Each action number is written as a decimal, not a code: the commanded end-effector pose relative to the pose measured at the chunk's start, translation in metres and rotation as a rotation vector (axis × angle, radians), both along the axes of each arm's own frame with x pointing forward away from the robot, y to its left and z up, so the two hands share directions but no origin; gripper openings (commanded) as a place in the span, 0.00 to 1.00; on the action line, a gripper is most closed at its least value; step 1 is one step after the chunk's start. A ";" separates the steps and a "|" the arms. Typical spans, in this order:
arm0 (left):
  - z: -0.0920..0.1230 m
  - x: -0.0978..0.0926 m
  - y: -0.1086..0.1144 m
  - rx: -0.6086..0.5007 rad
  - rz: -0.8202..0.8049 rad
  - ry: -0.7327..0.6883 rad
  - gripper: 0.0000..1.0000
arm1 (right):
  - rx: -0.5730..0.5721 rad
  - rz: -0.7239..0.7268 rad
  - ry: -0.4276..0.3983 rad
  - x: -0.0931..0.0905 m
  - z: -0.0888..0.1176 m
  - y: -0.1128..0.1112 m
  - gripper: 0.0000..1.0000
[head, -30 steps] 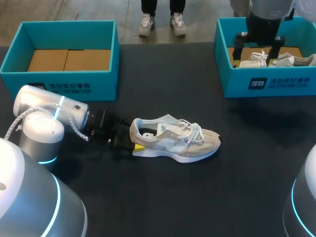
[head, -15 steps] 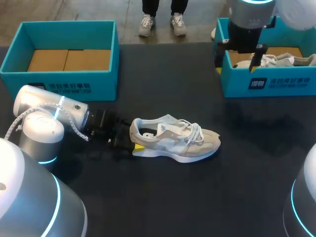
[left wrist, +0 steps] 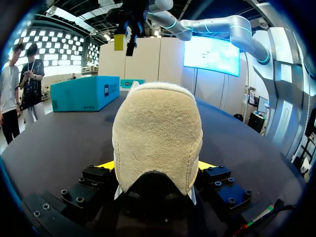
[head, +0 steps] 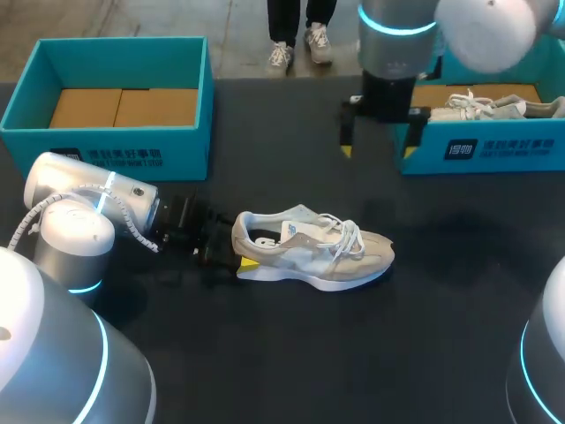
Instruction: Take the shoe out of the shoebox, open the shoe tongue, remove and reinsert the insole, then place the shoe into the shoebox
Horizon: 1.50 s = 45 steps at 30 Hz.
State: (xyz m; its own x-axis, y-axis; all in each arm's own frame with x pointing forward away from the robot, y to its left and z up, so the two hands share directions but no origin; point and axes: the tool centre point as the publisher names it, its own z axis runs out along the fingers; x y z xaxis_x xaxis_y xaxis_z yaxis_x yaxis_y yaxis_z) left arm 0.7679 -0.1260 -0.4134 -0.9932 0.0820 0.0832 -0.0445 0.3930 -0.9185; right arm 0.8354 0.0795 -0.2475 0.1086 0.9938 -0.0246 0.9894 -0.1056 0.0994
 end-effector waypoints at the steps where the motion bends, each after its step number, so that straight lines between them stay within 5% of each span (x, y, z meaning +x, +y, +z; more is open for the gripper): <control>1: -0.002 0.001 0.000 0.001 0.000 0.000 0.00 | -0.014 -0.014 -0.015 -0.009 -0.013 0.030 1.00; 17: -0.002 0.001 0.000 0.001 0.000 0.000 0.00 | 0.024 0.027 0.031 -0.048 -0.029 0.087 1.00; 38: -0.002 0.001 0.000 0.001 0.000 0.000 0.00 | 0.024 0.027 0.031 -0.048 -0.029 0.087 1.00; 45: -0.002 0.001 0.000 0.001 0.000 0.000 0.00 | -0.021 0.005 0.048 -0.060 -0.032 0.103 1.00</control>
